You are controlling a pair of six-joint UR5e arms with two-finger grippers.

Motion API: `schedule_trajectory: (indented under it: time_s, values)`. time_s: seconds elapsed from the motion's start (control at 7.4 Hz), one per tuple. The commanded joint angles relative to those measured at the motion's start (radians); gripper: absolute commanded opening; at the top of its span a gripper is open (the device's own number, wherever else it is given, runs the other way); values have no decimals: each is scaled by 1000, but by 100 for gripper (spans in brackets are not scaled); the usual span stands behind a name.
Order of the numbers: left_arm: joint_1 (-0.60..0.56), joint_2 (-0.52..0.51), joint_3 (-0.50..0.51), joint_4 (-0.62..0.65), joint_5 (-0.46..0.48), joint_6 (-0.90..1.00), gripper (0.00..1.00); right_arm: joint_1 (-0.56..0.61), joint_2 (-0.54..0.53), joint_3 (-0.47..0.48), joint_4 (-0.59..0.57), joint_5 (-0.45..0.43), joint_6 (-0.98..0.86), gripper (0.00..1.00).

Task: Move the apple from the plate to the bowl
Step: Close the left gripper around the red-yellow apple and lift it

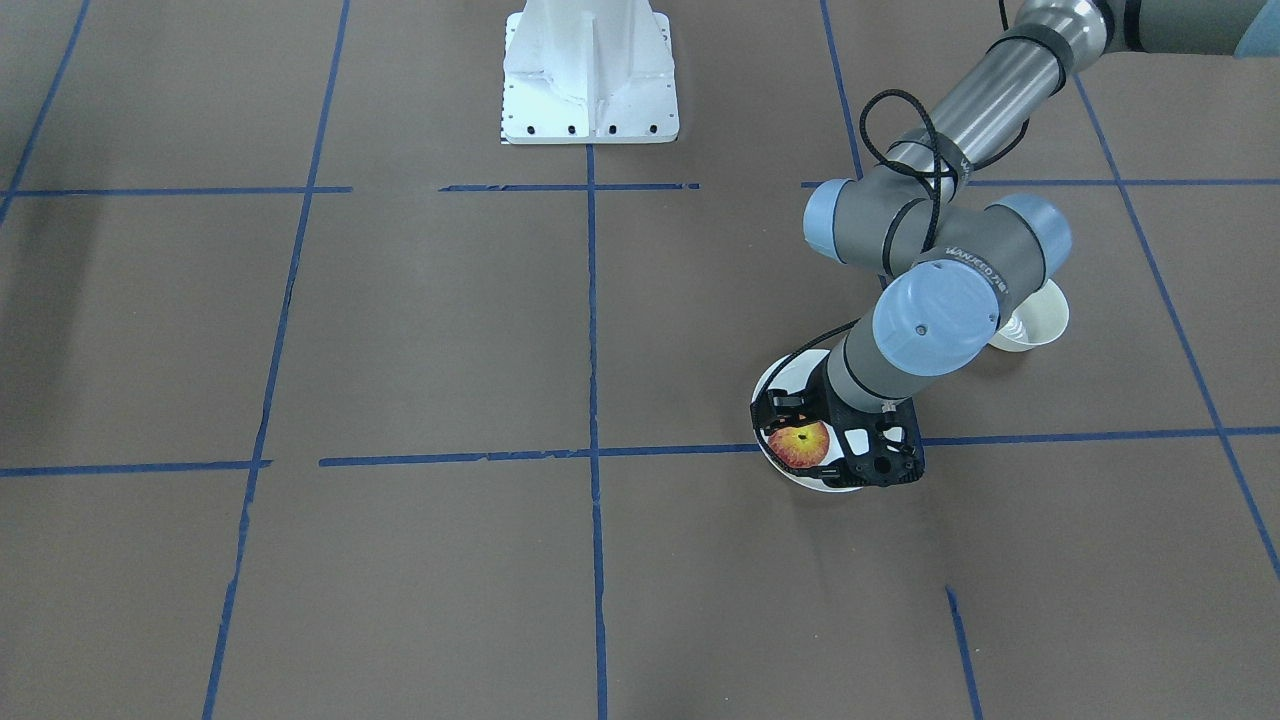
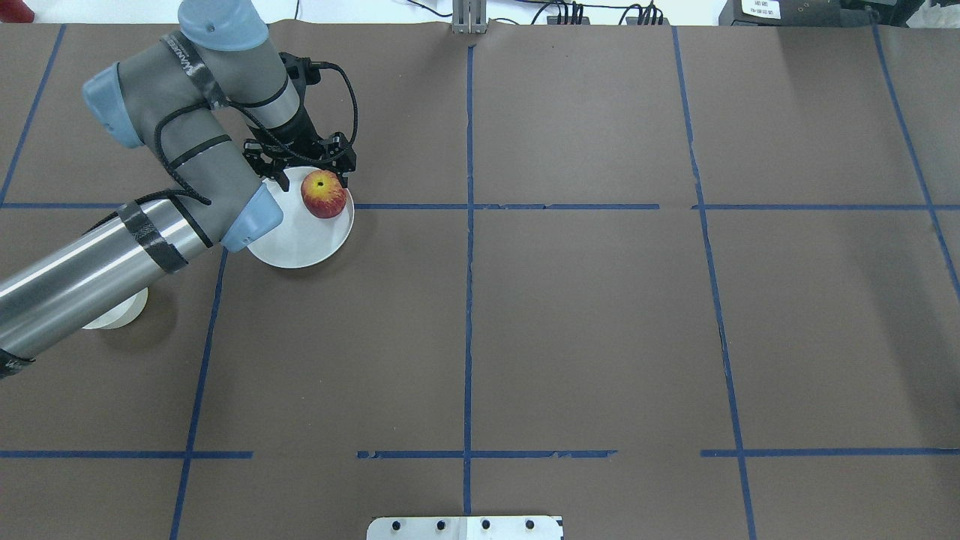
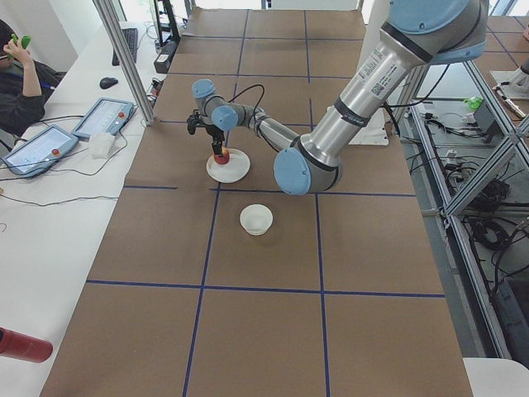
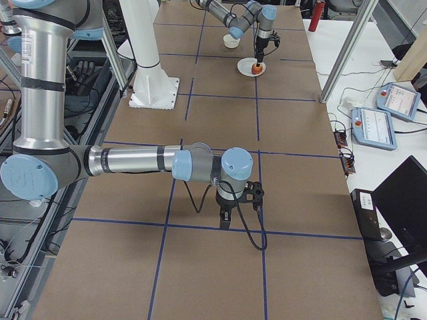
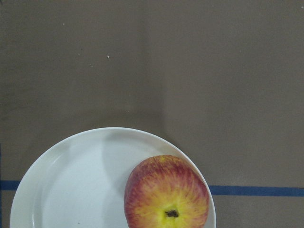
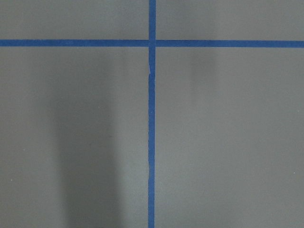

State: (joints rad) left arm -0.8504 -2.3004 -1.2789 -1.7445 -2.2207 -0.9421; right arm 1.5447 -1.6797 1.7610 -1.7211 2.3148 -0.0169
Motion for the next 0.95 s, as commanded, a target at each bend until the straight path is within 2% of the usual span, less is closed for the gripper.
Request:
schedule_trajectory:
  time_s: [0.0,0.81]
  values:
    - [11,-2,39,-52,25,-18,100,0,0,0,0,0,0,100]
    - [22,-2,86,-122,26,-32,100,0,0,0,0,0,0,100]
